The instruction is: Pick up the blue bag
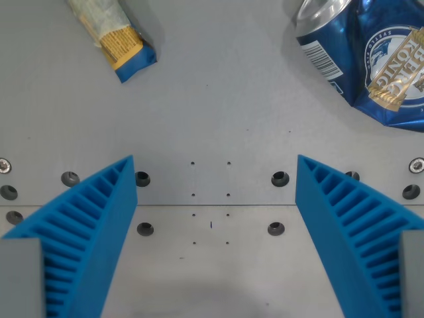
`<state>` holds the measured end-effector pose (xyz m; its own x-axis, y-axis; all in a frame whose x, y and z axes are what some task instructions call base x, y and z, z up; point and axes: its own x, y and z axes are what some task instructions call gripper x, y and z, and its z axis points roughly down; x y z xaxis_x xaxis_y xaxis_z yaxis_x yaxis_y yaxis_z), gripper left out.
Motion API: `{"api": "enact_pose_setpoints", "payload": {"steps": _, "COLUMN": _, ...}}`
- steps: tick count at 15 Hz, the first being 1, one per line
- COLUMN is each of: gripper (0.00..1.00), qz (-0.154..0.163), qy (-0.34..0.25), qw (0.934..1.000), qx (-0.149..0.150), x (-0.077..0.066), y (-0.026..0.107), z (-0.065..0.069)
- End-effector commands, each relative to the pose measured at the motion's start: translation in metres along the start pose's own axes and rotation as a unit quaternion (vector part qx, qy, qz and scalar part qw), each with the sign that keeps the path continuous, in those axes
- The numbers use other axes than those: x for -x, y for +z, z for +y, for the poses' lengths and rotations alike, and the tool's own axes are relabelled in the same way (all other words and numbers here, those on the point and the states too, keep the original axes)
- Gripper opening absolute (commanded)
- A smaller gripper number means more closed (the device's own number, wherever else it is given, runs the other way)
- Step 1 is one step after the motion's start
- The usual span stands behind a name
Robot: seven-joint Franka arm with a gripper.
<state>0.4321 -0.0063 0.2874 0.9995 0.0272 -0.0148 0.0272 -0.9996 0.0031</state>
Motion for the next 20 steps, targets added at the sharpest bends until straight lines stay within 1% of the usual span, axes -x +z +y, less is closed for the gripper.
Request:
{"api": "enact_pose_setpoints", "payload": {"steps": 1, "gripper": 1.00, "qz": 0.003, "qy": 0.000, "qw": 1.0000, "qx": 0.000, "x": 0.000, "y": -0.002, "z": 0.000}}
{"api": "enact_pose_setpoints", "payload": {"steps": 6, "gripper": 1.00, "qz": 0.006, "qy": -0.014, "qw": 0.9999, "qx": 0.000, "x": -0.001, "y": 0.000, "z": 0.000}}
{"api": "enact_pose_setpoints", "payload": {"steps": 9, "gripper": 1.00, "qz": 0.015, "qy": -0.041, "qw": 0.9991, "qx": 0.000, "x": -0.004, "y": 0.007, "z": -0.001}}
{"api": "enact_pose_setpoints", "payload": {"steps": 13, "gripper": 1.00, "qz": 0.030, "qy": -0.084, "qw": 0.9960, "qx": -0.001, "x": -0.012, "y": 0.026, "z": -0.003}}
{"api": "enact_pose_setpoints", "payload": {"steps": 20, "gripper": 1.00, "qz": 0.053, "qy": -0.160, "qw": 0.9857, "qx": -0.003, "x": -0.030, "y": 0.060, "z": -0.010}}
